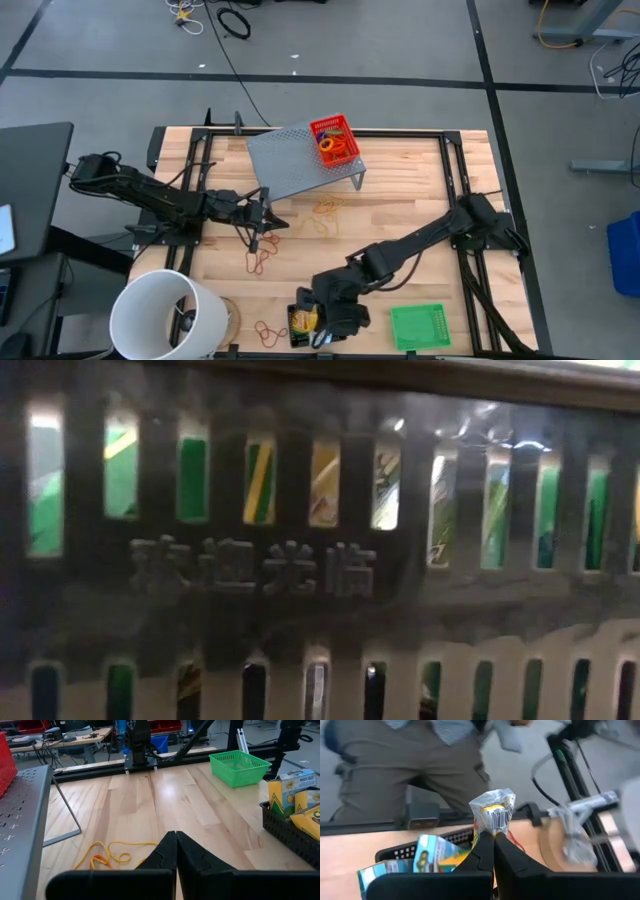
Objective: Pick & Place Office Desk Supplies
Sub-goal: Put the yellow crayon box into the black bin
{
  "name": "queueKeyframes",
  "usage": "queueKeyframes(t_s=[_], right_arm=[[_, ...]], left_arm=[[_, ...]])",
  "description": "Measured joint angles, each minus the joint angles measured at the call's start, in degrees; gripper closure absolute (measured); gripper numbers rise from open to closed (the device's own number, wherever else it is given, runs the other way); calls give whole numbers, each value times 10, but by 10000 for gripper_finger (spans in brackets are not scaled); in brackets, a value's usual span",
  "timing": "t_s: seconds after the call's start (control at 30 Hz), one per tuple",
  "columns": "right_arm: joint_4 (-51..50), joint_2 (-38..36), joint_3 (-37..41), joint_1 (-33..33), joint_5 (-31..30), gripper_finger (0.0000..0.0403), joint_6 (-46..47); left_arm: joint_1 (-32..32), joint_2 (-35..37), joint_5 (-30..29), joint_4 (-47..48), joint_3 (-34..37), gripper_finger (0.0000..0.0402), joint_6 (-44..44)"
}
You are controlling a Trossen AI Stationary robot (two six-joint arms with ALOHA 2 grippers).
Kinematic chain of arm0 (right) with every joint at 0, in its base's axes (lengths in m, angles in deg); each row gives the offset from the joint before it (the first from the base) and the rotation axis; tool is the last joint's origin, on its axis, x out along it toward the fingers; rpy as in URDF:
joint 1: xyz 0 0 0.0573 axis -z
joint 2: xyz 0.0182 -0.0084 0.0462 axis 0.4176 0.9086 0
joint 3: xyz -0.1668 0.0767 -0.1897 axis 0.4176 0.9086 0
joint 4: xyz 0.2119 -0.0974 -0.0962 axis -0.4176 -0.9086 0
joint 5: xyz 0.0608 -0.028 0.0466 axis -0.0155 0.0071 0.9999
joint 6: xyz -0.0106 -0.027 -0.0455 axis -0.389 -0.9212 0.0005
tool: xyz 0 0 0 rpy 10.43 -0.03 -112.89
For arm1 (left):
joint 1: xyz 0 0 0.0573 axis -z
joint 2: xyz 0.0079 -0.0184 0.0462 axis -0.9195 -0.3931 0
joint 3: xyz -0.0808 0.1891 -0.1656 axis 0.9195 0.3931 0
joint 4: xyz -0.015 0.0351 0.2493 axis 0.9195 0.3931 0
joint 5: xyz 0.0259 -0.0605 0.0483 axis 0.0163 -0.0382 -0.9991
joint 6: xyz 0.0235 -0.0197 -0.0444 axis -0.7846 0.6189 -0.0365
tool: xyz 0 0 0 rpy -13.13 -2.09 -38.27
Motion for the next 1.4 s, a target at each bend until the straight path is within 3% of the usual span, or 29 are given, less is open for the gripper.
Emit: queueKeyframes(t_s=[0.5,1.0,1.13,1.4], right_arm=[[84,60,-1,48,202,402,-59],[128,125,5,80,276,403,-90],[141,132,16,90,314,403,-89],[198,141,60,104,333,403,-58]], left_arm=[[0,0,-3,-1,0,400,-1],[0,0,-14,-1,0,400,1],[0,0,-15,-2,0,400,1],[0,0,-18,-2,0,400,2]])
